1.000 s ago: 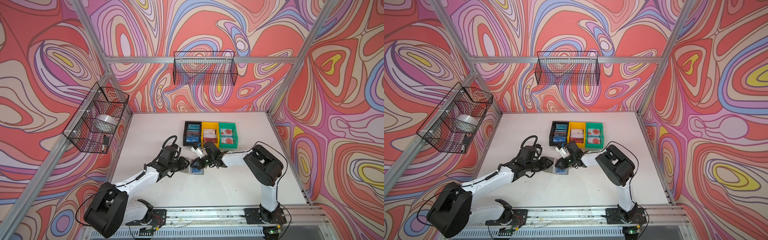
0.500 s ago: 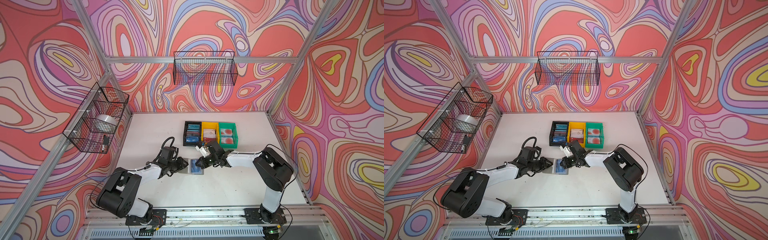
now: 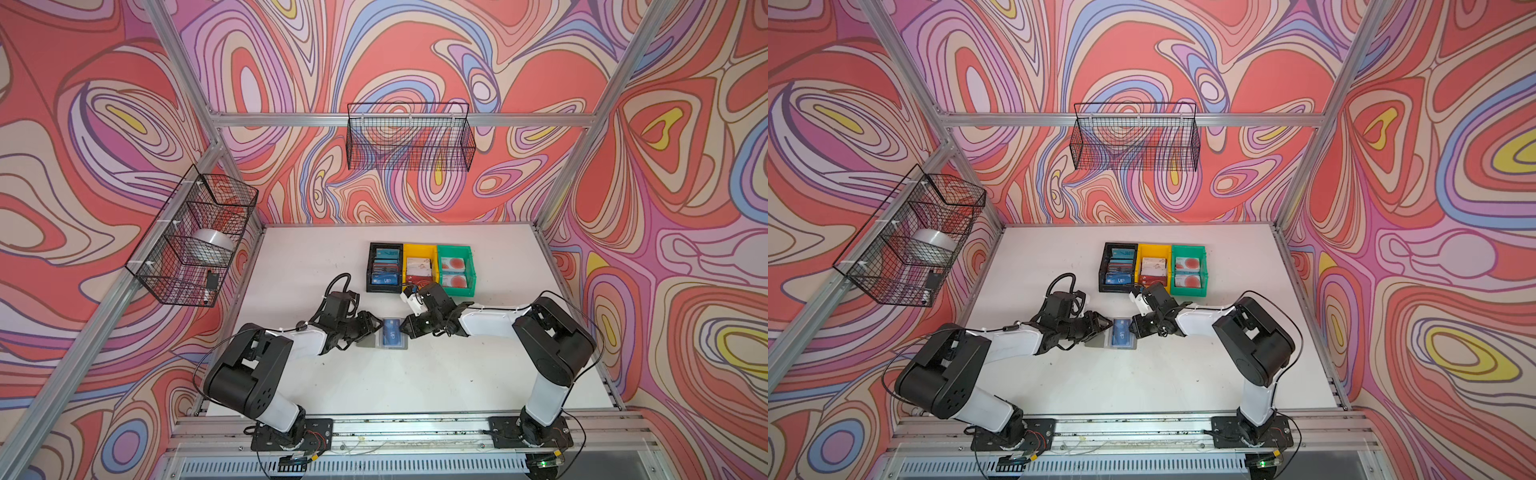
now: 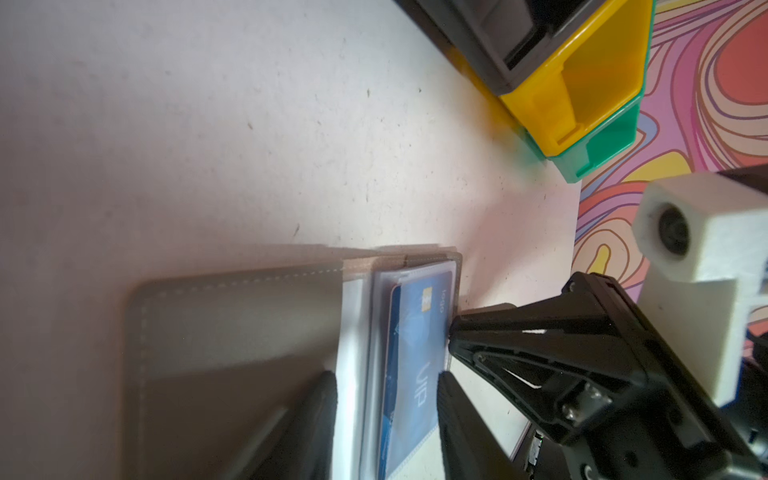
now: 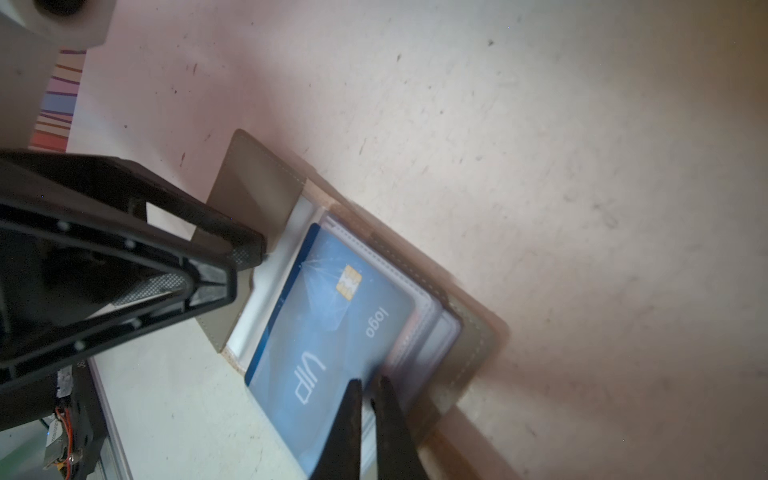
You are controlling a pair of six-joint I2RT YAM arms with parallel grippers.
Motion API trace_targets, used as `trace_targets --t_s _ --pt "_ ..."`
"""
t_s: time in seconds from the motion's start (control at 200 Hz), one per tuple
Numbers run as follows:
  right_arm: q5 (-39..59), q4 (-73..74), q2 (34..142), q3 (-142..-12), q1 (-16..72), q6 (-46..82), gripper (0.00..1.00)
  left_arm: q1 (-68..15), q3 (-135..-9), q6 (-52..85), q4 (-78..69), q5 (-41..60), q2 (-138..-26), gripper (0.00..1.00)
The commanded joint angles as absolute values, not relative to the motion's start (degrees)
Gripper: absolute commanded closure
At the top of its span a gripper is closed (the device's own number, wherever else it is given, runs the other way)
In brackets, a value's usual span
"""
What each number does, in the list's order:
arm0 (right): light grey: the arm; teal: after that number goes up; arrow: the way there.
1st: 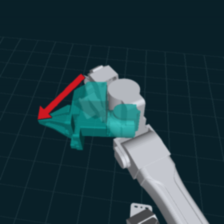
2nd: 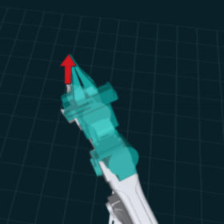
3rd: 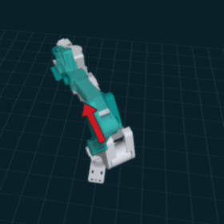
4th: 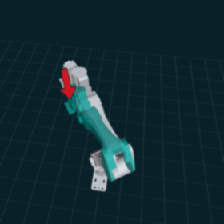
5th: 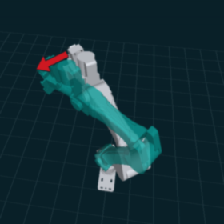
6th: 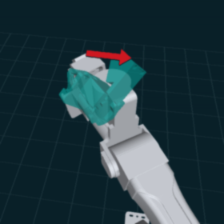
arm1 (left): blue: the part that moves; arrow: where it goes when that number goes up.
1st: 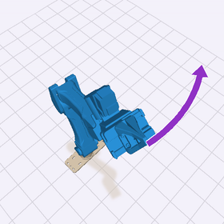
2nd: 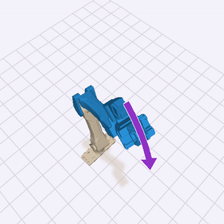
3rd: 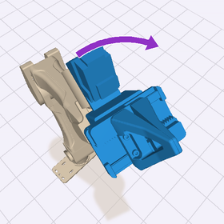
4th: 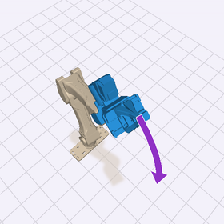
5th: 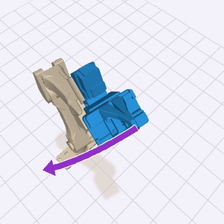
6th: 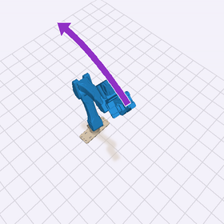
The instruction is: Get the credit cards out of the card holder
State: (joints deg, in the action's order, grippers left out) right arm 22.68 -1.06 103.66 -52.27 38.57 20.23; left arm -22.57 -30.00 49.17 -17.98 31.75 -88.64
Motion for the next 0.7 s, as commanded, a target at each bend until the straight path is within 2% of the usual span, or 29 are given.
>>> trace_targets --t_s 0.0,0.691 --pt "22.23 -2.17 103.27 -52.11 38.32 19.77 0.88 -22.92 -30.59 49.58 -18.91 32.49 -89.29 0.61" --pt "25.40 0.00 107.86 -52.60 38.32 21.28 0.88 -23.23 -25.78 48.77 -18.95 31.89 -87.87 0.70"
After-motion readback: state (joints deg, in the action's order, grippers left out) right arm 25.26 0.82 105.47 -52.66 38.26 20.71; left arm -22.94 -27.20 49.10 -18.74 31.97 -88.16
